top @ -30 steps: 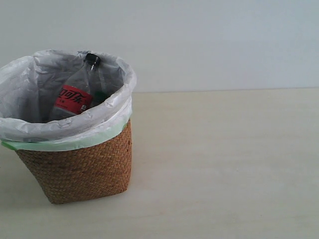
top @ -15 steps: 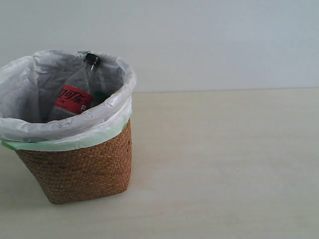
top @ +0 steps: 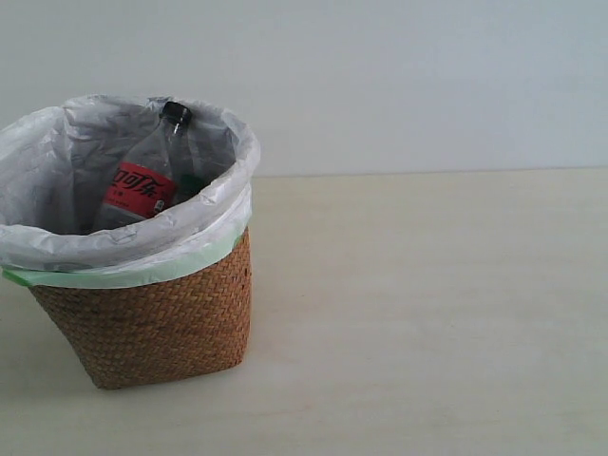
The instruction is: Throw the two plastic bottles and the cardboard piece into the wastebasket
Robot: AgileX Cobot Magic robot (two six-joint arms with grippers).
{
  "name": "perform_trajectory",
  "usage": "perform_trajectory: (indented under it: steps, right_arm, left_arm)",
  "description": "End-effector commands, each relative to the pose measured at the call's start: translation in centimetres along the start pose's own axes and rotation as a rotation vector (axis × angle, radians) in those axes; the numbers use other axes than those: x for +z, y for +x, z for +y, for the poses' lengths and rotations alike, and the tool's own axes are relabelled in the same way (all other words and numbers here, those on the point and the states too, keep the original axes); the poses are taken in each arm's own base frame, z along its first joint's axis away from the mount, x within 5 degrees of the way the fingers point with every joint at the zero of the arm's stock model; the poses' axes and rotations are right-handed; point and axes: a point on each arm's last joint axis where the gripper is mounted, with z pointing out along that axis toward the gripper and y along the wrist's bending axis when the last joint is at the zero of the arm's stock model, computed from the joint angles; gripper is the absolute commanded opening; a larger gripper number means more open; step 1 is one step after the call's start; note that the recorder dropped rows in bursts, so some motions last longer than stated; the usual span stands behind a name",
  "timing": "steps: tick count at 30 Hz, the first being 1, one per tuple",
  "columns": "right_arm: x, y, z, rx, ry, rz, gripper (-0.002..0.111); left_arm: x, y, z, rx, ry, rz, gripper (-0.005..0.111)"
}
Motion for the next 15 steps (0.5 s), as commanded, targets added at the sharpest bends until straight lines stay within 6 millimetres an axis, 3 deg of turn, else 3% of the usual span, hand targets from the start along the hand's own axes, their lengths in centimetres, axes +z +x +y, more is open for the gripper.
perform_trajectory:
  steps: [1, 7, 15]
  right_arm:
    - [-0.1, 0.0, 0.0, -0.005, 0.008, -0.014, 0.0]
    - [0.6, 1.5, -0.2, -0.005, 0.006, -0.046, 0.0]
    - [1.6, 7.6, -0.7, -0.008, 0.017, 0.074, 0.0]
  left_arm:
    - [0.0, 0.0, -0.1, -0.005, 0.008, -0.008, 0.005]
    - [0.0, 0.0, -0.1, -0.005, 0.008, -0.008, 0.005]
    - [0.0, 0.0, -0.1, -0.005, 0.008, -0.008, 0.005]
